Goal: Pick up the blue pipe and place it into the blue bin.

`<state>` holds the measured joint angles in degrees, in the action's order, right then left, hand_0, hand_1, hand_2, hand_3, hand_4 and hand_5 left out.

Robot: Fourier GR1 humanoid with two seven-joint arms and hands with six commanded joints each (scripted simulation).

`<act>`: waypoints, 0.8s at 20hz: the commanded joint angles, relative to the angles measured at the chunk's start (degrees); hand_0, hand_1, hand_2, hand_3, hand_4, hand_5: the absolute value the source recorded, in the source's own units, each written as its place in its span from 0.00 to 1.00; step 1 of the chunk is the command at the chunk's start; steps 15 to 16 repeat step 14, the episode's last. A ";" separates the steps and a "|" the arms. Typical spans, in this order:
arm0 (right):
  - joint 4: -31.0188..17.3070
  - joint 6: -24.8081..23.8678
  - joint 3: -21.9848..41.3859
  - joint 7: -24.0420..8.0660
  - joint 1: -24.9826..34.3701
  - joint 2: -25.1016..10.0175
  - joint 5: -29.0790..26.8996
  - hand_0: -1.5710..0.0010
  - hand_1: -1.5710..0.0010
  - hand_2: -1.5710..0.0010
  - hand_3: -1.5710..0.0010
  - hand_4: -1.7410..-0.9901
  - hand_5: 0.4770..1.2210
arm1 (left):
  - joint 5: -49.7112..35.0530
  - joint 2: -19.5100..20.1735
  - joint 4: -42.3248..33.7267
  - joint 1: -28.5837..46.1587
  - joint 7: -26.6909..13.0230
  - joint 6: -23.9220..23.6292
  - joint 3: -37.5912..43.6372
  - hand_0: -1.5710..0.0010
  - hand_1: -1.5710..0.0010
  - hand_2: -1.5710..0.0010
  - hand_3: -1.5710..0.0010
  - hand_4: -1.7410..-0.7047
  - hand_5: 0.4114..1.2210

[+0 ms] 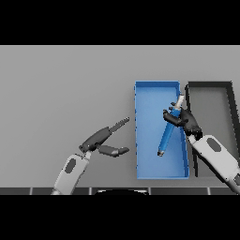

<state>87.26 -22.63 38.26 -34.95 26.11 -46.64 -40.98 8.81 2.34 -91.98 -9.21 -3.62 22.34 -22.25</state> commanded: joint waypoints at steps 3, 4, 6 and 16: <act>-0.94 1.94 5.68 0.00 2.85 -2.79 -1.90 0.94 0.94 0.95 0.98 0.75 0.42 | -0.20 -0.05 -0.23 -0.03 0.35 0.08 0.00 1.00 1.00 1.00 1.00 0.78 0.11; -0.97 1.41 7.69 0.00 4.02 -3.77 -3.02 0.95 0.96 0.96 0.99 0.77 0.40 | 0.00 -0.23 -0.06 -0.03 0.25 -0.16 -0.06 1.00 1.00 1.00 1.00 0.78 0.10; -0.82 1.99 8.60 0.01 4.54 -4.21 -3.55 0.97 0.97 0.97 0.99 0.82 0.36 | 0.24 -0.10 0.26 0.07 0.34 -0.03 -0.22 1.00 1.00 1.00 1.00 0.78 0.10; -0.65 4.81 9.82 1.23 4.82 -4.63 -2.32 0.99 0.99 0.99 1.00 0.87 0.32 | 0.29 0.38 0.56 0.23 1.16 0.11 -0.01 1.00 1.00 1.00 1.00 0.78 0.10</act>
